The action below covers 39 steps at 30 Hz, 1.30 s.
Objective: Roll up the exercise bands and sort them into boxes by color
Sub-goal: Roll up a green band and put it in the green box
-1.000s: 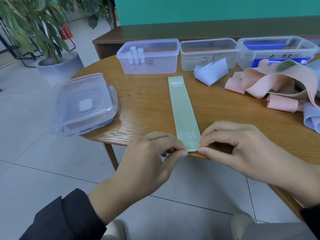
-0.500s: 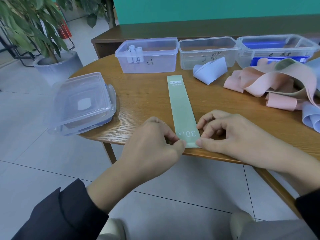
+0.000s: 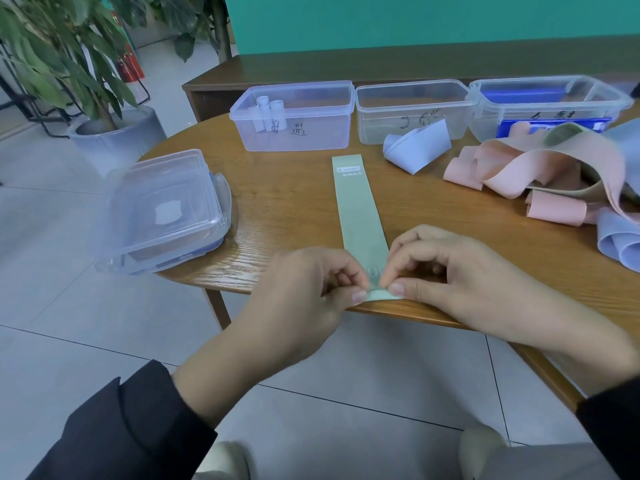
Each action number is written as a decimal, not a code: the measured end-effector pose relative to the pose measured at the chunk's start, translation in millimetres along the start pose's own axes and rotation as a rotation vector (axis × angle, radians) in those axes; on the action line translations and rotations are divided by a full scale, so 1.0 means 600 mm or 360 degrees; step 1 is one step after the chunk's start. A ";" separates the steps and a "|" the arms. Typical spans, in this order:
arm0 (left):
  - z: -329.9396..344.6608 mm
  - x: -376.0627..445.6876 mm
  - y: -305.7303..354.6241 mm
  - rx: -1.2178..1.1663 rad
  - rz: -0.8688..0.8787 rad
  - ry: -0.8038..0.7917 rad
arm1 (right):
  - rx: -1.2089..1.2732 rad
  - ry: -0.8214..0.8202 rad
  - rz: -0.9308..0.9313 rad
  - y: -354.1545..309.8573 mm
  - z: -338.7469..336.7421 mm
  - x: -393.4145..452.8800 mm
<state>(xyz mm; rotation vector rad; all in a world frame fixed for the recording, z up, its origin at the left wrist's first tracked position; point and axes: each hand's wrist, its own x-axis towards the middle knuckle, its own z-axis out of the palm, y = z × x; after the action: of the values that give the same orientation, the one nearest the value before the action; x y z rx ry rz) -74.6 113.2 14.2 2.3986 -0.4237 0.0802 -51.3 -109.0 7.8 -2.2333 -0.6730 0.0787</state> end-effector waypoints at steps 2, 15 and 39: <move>0.007 -0.004 -0.005 0.0146 0.0135 0.0115 | -0.0040 -0.0022 -0.0053 0.002 -0.001 -0.002; 0.019 -0.018 -0.021 0.0140 0.0317 0.0255 | -0.0298 0.0088 -0.0240 0.011 0.004 -0.027; 0.006 0.024 0.004 0.0188 -0.0151 0.0132 | -0.0044 0.0158 0.0360 -0.009 -0.010 0.008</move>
<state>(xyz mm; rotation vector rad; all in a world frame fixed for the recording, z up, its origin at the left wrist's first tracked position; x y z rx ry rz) -61.8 105.1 15.8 2.5173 -0.2726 0.1657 -48.1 -107.9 16.4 -2.3154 -0.3687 0.0710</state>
